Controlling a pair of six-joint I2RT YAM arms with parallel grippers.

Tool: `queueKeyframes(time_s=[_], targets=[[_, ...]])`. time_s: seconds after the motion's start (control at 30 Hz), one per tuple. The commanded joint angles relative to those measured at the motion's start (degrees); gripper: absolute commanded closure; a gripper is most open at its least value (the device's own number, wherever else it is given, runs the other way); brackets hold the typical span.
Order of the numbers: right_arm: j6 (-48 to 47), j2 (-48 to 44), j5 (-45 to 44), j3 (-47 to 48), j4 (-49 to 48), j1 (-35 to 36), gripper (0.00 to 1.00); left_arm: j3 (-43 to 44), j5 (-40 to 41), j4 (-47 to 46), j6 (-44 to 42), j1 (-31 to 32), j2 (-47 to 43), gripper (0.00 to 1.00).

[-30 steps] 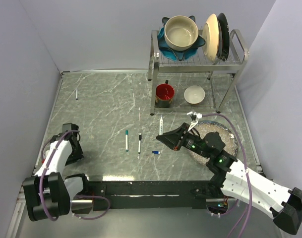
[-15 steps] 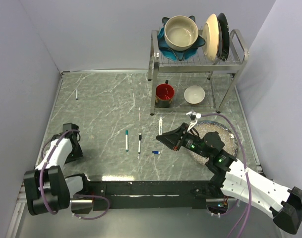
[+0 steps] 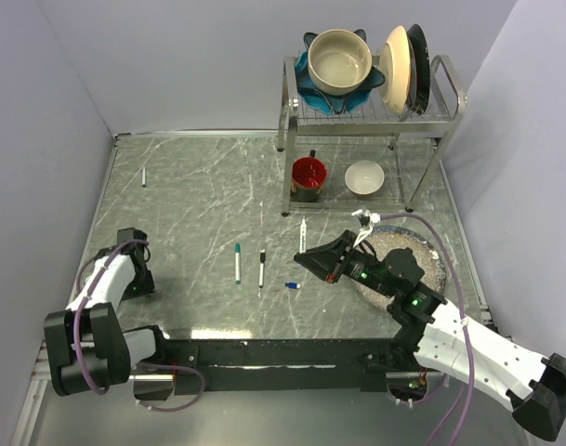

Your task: Insert the pens into the pen caps

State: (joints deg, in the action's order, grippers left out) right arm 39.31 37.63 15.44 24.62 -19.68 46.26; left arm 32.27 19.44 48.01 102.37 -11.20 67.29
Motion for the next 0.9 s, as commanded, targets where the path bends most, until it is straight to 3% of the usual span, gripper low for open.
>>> queueKeyframes(time_s=[0.0,0.2,0.43,0.53,0.63,0.67,0.87], targets=[[-0.2,0.25,-0.15,0.34,-1.5,0.15,1.0,2.35,-3.26,-3.1,-6.11,-0.05,1.36,0.99],[-0.02,1.83,1.52,1.22,-1.59,0.15,1.0,5.69,-5.82,-6.61,-15.96,4.07,0.39,0.99],[-2.92,4.38,1.96,4.12,3.59,0.15,1.0,9.12,-8.97,-15.3,-27.91,14.09,-6.88,0.99],[-3.8,4.12,2.4,4.29,4.21,0.15,1.0,5.1,-13.18,-26.53,-35.38,17.52,-13.38,0.99],[-4.41,4.47,3.01,3.95,4.57,0.23,1.0,-1.13,-25.21,-43.22,-42.23,18.06,-20.15,0.99],[-4.42,4.91,3.62,3.77,3.69,0.23,1.0,-2.38,-30.98,-46.57,-42.42,18.06,-21.48,0.99],[-1.52,6.84,6.0,2.18,-1.4,0.67,1.0,-7.57,-46.84,-67.83,-41.02,20.86,-24.48,0.99]])
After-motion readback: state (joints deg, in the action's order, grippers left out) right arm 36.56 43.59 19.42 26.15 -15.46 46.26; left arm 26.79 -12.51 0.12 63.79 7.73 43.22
